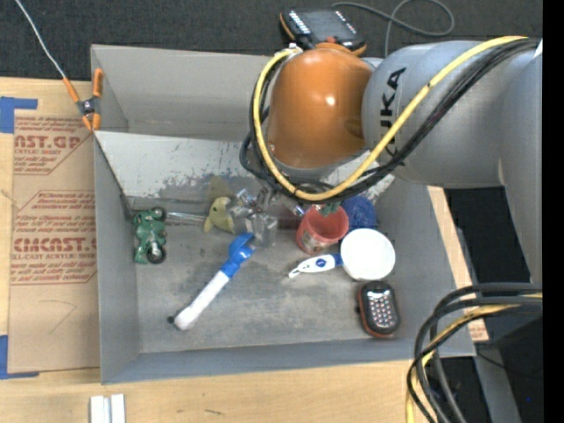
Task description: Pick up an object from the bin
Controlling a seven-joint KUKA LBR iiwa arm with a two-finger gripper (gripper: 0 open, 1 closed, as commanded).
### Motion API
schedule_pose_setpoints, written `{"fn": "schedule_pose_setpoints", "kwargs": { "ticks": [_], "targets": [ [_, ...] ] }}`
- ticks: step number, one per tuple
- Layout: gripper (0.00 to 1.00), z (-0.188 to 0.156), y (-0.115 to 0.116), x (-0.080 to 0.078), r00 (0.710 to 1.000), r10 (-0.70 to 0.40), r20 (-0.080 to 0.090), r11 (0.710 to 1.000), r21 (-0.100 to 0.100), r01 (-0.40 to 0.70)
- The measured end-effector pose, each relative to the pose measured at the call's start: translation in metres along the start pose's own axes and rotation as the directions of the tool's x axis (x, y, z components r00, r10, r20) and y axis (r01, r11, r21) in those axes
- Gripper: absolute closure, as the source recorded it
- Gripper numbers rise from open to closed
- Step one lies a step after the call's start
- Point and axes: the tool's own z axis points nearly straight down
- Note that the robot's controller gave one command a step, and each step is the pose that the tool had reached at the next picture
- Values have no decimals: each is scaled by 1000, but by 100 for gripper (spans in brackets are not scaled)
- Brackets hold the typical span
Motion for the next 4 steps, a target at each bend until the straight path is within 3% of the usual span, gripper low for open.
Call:
{"fn": "schedule_pose_setpoints", "kwargs": {
  "ticks": [1, 2, 3, 4],
  "targets": [
    [100, 110, 14, 16, 999, -54, 4, 999, -2, 55],
    [100, 22, 27, 44, 998, -66, 12, 998, 2, 66],
    [100, -137, 17, 21, 1000, 18, 24, 1000, 6, -18],
    [100, -101, 57, -19, 995, 99, 28, 995, 2, -99]
  ]
}}
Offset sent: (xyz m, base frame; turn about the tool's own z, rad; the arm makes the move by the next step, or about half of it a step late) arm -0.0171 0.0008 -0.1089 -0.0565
